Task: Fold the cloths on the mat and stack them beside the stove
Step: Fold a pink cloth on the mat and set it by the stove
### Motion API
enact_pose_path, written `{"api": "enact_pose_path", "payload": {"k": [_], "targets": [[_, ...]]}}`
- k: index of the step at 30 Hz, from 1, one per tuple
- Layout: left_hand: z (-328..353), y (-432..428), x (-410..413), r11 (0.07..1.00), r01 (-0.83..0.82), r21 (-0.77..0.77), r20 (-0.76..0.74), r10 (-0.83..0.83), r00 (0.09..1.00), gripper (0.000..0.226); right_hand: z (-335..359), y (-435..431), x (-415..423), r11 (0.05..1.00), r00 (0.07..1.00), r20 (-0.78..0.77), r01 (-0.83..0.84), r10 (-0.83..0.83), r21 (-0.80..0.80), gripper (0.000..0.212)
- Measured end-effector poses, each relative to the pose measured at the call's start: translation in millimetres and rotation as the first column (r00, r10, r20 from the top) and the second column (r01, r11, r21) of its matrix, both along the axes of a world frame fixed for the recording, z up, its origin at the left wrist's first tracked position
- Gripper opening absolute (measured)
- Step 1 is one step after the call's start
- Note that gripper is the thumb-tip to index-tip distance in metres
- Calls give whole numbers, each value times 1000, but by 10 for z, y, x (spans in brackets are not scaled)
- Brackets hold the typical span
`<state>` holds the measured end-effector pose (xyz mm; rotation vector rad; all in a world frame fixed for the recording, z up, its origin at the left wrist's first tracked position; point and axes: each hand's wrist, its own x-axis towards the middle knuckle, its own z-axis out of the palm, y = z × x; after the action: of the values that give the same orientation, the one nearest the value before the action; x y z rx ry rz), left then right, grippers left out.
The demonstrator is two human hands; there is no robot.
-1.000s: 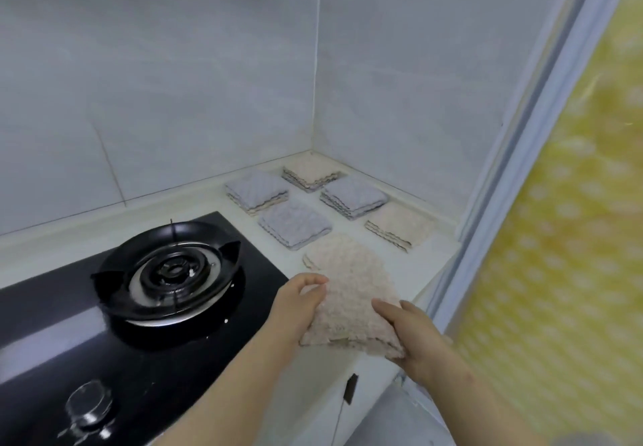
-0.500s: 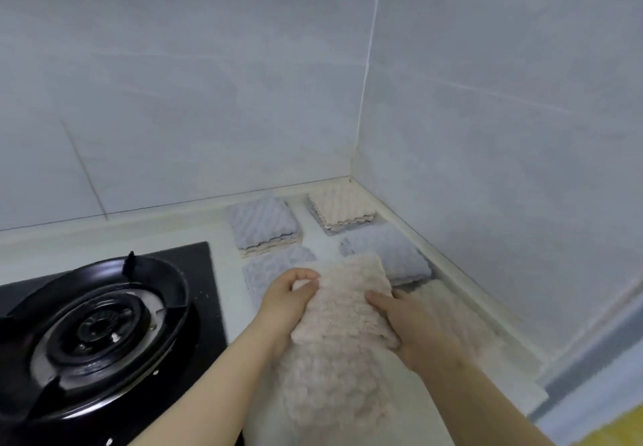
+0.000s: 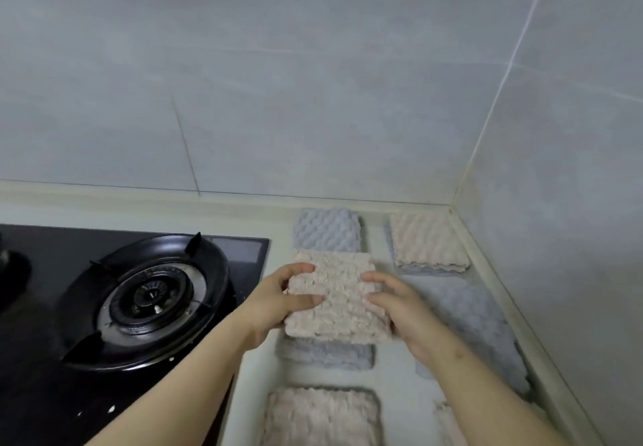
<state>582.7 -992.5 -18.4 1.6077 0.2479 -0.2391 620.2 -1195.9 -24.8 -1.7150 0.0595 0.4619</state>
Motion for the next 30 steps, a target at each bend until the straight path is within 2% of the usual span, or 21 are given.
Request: {"api": "enact_pose_path", "payload": {"k": [5,15,18,19,20,22,23,25,28,30], "targets": [[-65,126,89,993,32,114,-41,-27,999,50,-99,142,116,997,999,42,-2,5,-72,26],[-274,230,151,987,111,117,-182,-88,979,57,-313,185,80,994,999,-30,-16,13,-110,25],[-248,186,144,967,179,182,-208,-140,968,61,-336,219,59,982,998,-55,-17,6,-188,19],[-250,161,163,953,202,227,-198,-158,967,62,-343,233,57,965,1000,-25,-20,14,-260,17],[-255,140,185,916,211,340,-170,-161,972,61,-336,246,50,928,998,48,-16,36,-372,18],[-251,110,219,740,114,663,-47,-111,993,50,-307,259,31,850,962,254,52,98,-525,25],[-242,76,219,650,35,760,47,-108,993,46,-273,275,15,849,921,369,94,124,-520,30],[-278,-20,204,553,-50,832,164,-158,974,62,-225,335,-13,815,847,484,112,221,-568,40],[-470,-168,162,440,40,897,56,-202,978,53,-333,439,-44,637,834,368,26,411,-771,55],[-598,-218,140,423,94,901,-17,-184,983,51,-487,476,-67,597,863,275,-38,424,-802,56]]}}
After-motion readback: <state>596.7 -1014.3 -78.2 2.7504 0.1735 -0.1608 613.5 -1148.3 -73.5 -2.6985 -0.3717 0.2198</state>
